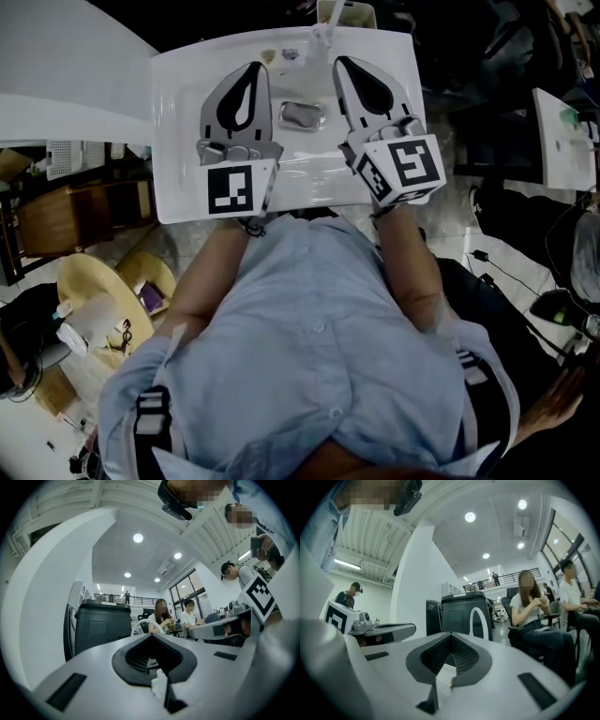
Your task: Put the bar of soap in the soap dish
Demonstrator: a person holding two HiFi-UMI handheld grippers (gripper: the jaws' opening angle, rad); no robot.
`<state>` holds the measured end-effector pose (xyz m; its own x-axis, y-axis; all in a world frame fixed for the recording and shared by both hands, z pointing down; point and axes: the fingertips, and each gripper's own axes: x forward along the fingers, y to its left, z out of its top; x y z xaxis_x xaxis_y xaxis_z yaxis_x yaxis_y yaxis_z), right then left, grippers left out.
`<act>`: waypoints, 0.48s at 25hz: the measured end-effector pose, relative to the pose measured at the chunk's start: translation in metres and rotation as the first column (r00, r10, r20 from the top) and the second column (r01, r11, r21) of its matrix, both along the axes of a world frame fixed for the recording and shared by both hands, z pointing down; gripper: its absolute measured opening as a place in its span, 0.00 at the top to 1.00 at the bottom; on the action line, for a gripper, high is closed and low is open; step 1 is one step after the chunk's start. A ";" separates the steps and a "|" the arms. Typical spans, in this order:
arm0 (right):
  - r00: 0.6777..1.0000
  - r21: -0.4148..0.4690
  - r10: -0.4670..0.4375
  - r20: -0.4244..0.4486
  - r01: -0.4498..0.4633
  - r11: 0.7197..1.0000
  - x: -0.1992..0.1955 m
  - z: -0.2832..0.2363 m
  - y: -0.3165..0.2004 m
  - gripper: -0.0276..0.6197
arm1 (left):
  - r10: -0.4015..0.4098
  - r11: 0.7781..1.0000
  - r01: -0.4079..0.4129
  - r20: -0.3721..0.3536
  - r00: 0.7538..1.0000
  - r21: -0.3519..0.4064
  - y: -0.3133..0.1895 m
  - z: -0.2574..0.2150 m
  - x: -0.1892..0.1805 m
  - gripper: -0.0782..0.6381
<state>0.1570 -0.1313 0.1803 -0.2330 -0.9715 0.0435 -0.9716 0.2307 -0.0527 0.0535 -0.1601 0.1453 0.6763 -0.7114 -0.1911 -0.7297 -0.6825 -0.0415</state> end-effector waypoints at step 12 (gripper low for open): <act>1.000 0.005 -0.014 0.006 0.014 1.000 0.007 0.008 -0.007 0.95 | -0.002 1.000 0.002 0.010 1.000 -0.005 -0.007 0.009 0.010 0.88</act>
